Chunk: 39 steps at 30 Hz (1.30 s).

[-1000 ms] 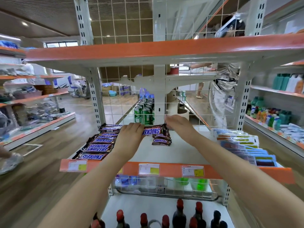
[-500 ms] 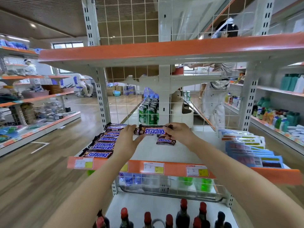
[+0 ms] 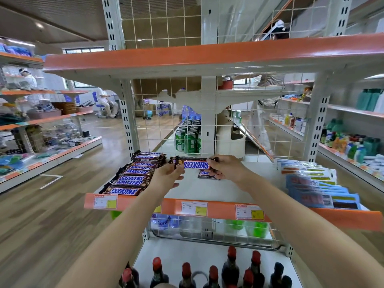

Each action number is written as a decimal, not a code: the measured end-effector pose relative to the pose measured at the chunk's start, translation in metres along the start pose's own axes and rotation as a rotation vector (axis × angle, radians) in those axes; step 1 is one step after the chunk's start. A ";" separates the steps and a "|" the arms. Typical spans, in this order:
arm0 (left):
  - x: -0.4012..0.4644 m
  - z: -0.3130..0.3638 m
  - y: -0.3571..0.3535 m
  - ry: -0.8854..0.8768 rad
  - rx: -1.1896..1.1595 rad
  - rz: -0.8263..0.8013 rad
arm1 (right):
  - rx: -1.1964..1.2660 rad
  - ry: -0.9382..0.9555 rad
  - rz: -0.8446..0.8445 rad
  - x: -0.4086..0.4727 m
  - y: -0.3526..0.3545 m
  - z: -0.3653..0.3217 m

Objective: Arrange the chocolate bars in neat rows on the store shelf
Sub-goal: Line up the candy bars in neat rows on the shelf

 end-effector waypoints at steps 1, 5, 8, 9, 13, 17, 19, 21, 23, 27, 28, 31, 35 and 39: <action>0.000 -0.001 0.000 0.001 -0.019 0.003 | 0.004 -0.012 -0.013 0.001 -0.003 0.002; -0.001 -0.002 0.002 0.000 -0.067 0.010 | -0.008 -0.034 -0.023 0.004 -0.007 0.006; 0.000 -0.004 0.004 -0.007 -0.046 0.017 | -0.018 -0.036 -0.018 0.005 -0.009 0.009; 0.001 -0.004 0.004 -0.009 -0.045 0.019 | -0.018 -0.031 -0.016 0.005 -0.010 0.009; 0.001 -0.009 0.006 -0.003 -0.037 0.034 | -0.060 -0.013 0.014 0.006 -0.011 0.009; 0.006 -0.015 0.007 0.019 0.032 0.052 | -0.073 -0.022 0.046 0.011 -0.008 0.015; 0.010 -0.020 0.005 0.039 0.063 0.058 | -0.074 -0.051 0.060 0.016 -0.007 0.021; 0.015 -0.023 0.005 0.058 0.087 0.075 | -0.059 -0.088 0.097 0.023 -0.005 0.029; 0.022 -0.026 0.004 0.076 0.117 0.083 | -0.011 -0.118 0.136 0.031 -0.003 0.036; 0.040 -0.027 0.007 0.076 0.231 0.113 | -0.053 -0.115 0.202 0.052 -0.001 0.042; 0.045 -0.026 0.008 0.067 0.269 0.129 | -0.055 -0.104 0.220 0.059 0.000 0.043; 0.066 -0.026 0.011 0.050 0.361 0.157 | -0.183 -0.031 0.260 0.084 0.001 0.038; 0.096 -0.025 0.011 0.003 0.620 0.165 | -0.484 0.064 0.225 0.114 -0.007 0.027; 0.124 -0.032 0.016 0.050 0.723 0.185 | -0.582 0.076 0.184 0.141 -0.017 0.033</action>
Point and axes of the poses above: each hand's wrist, its own x-axis towards the middle knuckle, its own y-axis out of the back of the hand, z = x × y, the point moved 9 cm from there along x, towards the middle knuckle, and after that the axes turned 15 degrees about x, right-handed, at the moved point
